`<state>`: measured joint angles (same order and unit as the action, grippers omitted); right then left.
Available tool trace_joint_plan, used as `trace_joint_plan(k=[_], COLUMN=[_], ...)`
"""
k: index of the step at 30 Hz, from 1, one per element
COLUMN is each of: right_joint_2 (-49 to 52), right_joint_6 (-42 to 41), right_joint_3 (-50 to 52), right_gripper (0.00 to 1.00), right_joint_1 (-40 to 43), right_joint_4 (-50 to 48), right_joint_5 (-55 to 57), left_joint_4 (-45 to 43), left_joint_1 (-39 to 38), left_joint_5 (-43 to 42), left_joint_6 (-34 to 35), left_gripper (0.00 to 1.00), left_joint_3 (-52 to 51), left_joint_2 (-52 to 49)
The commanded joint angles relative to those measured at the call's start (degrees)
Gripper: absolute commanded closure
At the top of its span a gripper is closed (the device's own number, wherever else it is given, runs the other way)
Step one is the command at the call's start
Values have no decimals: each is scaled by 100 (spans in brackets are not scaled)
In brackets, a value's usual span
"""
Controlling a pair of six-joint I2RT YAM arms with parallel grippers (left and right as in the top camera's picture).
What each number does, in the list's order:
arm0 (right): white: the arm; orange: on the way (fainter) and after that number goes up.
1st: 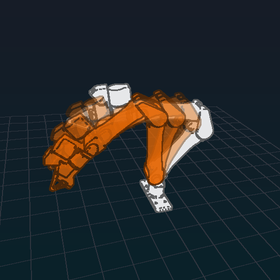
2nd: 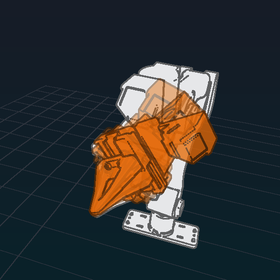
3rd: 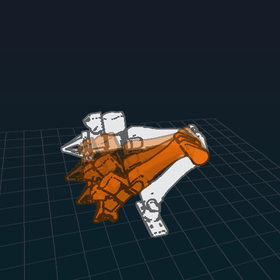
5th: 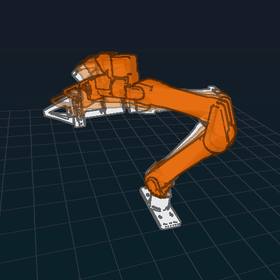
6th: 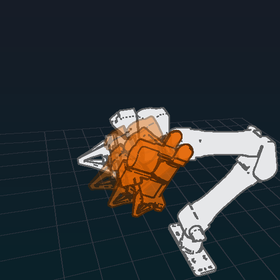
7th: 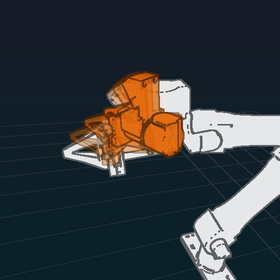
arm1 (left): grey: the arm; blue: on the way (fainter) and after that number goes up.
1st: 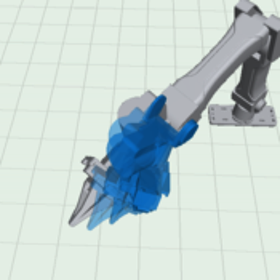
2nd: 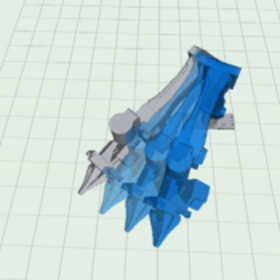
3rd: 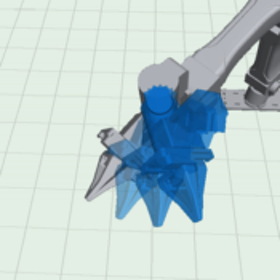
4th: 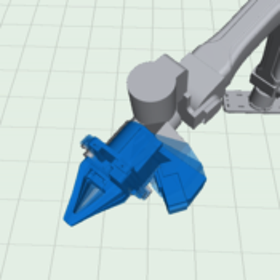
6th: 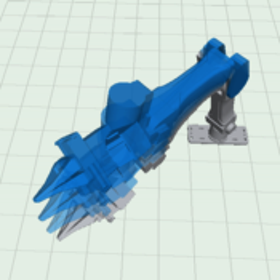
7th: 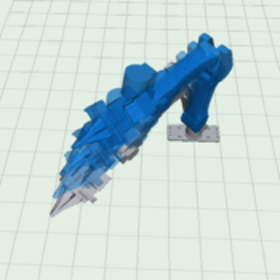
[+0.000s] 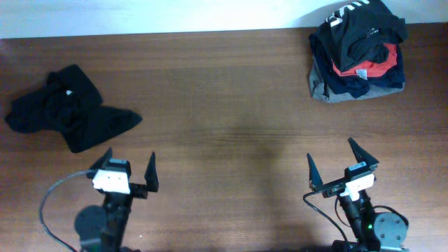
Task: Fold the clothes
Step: 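Move left gripper to the crumpled black t-shirt and grasp it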
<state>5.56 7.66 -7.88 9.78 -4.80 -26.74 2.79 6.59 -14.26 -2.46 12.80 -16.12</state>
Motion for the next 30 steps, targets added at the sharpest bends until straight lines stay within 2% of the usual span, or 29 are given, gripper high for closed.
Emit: trace_joint_plan(k=[1,5,9,21,25,30], right_joint_2=[608,1537,2651,6319,7287,7976], right_joint_6=[-72,-140,-133,-129,-136,-131], right_joint_3=[-573,-1287,-2330,-5987,-6662,-6714], right_gripper=[1,1,1,1,1,1], right_joint_1=[37,37,37,37,37,37], right_joint_4=[-7,229,793,3541,3866,3759], right_joint_5=[-87,-118,-177,-732,-1281,-2107], left_joint_4=[-7,289,979,3261,2994,2369], left_joint_1=[4,4,4,4,4,219], left_joint_5=[52,-50,-140,-188,-203,125], left_joint_6=[94,96,94,59,-214,-356], left_gripper=[1,1,1,1,1,1], left_joint_3=[774,1661,2778,6122,6354,6356], left_joint_2=[-979,-2151,-3340,-6568,-7254,-7818])
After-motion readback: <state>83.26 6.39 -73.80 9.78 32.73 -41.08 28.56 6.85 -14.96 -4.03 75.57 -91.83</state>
